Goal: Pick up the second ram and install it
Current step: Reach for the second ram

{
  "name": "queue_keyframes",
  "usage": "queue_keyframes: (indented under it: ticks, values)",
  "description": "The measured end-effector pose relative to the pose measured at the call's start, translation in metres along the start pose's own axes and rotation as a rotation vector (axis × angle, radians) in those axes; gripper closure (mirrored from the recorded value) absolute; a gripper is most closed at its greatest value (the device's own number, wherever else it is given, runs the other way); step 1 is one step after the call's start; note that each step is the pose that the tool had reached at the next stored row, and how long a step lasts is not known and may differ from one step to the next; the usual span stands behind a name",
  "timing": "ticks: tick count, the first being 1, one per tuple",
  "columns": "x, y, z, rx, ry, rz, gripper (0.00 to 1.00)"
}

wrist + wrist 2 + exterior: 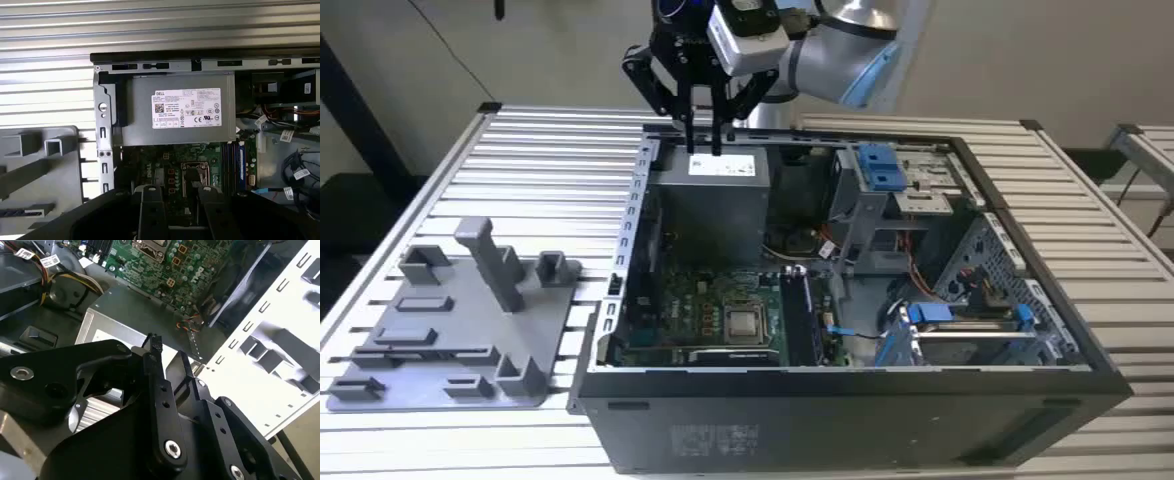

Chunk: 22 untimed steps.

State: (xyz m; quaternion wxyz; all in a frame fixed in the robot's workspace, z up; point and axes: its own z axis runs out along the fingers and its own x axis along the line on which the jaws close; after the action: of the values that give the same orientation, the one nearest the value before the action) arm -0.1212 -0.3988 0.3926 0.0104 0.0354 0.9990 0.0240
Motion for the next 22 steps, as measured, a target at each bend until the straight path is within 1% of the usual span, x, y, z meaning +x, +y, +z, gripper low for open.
queue_keyframes:
  ticks: [11,14,16,22]
  values:
    - [0.0,0.0,0.0,0.0,0.0,0.0,0.68]
    - [0.0014,-0.0001,-0.0001,0.0001,0.0,0.0,0.68]
    - [0.005,-0.0004,-0.0002,0.0002,0.0002,0.0,0.68]
    - [0.0192,-0.0014,-0.0001,0.0,0.0007,0.0,0.68]
